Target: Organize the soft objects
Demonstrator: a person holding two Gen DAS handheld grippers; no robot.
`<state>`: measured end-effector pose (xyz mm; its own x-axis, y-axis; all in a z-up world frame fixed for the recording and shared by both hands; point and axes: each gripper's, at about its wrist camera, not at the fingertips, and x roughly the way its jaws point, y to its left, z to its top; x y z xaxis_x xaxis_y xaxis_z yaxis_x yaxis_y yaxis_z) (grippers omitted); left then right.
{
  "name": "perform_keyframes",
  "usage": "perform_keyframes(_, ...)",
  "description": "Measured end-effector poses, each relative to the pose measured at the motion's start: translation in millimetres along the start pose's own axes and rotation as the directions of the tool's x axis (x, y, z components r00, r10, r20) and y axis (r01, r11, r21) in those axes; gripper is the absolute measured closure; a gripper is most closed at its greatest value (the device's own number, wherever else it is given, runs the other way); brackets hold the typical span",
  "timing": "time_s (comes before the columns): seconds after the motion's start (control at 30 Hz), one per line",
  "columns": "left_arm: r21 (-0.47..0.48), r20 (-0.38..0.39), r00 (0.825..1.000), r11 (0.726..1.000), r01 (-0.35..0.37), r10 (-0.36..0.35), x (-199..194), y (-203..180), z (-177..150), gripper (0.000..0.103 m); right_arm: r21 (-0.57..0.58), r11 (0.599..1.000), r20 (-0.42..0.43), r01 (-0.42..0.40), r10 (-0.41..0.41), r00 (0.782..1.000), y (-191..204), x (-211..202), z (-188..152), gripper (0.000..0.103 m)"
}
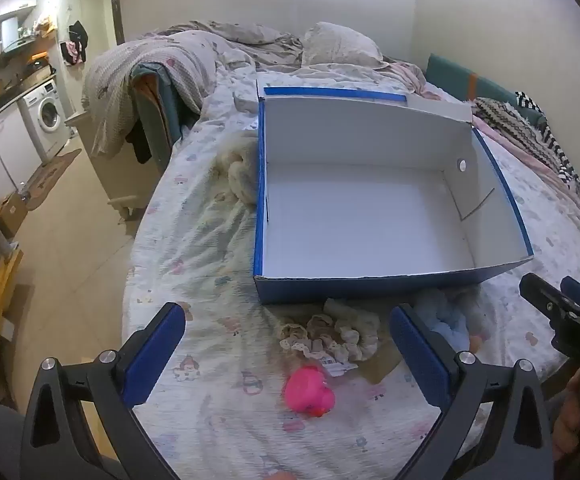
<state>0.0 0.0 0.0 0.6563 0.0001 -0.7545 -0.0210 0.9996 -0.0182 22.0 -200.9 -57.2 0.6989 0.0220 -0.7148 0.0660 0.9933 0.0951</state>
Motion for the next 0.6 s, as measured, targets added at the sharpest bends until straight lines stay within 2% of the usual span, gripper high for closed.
perform_keyframes(0.1,0.004,-0.011,1.0,1.0,-0.004,0.005,0.5,0.2,0.3,0.001,-0.008,1.0,0.022,0.009,-0.008,1.0,-0.1,-0.6,-0.3,0.0)
perform_keyframes(0.43,-0.001,-0.01,1.0,1.0,-0.008,0.008,4.0,12.6,2.6,0.001,-0.002,1.0,0.019,0.003,-0.003,1.0,-1.8,0.3,0.3,0.0)
perform_keyframes(0.6,-0.008,-0.007,1.0,1.0,-0.021,0.021,3.5,6.9,-2.0,0.001,-0.002,1.0,0.016,-0.002,0.002,1.0,-1.8,-0.3,1.4,0.0)
